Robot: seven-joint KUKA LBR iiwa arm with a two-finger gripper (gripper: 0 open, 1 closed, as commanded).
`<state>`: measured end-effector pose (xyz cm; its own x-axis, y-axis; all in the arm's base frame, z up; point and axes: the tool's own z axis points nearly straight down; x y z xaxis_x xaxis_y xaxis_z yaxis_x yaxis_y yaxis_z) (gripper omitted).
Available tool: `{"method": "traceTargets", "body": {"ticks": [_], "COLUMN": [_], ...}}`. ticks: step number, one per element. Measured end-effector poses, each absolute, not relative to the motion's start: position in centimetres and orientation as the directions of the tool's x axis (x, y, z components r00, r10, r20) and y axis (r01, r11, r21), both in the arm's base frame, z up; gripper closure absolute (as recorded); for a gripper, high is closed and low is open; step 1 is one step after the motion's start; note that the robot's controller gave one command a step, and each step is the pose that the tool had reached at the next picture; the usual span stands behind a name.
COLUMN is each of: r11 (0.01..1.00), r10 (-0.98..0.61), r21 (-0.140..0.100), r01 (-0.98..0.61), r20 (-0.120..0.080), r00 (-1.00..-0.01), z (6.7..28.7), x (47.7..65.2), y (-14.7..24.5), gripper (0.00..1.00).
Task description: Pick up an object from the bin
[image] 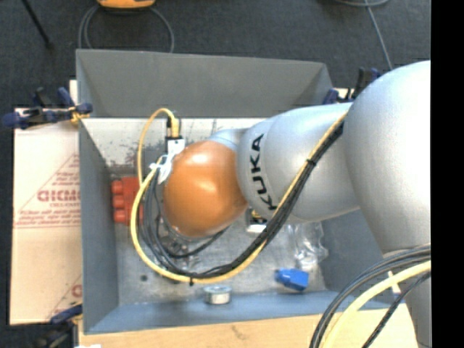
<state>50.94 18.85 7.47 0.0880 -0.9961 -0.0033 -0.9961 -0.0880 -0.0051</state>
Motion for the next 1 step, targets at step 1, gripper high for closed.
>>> {"method": "traceTargets", "body": {"ticks": [1], "r11": [-0.082], "r10": [-0.997], "r21": [-0.004], "r01": [-0.997], "r20": [-0.002], "r00": [0.082], "z": [10.46], "x": [51.07], "y": [18.86], "gripper": [1.00]}}
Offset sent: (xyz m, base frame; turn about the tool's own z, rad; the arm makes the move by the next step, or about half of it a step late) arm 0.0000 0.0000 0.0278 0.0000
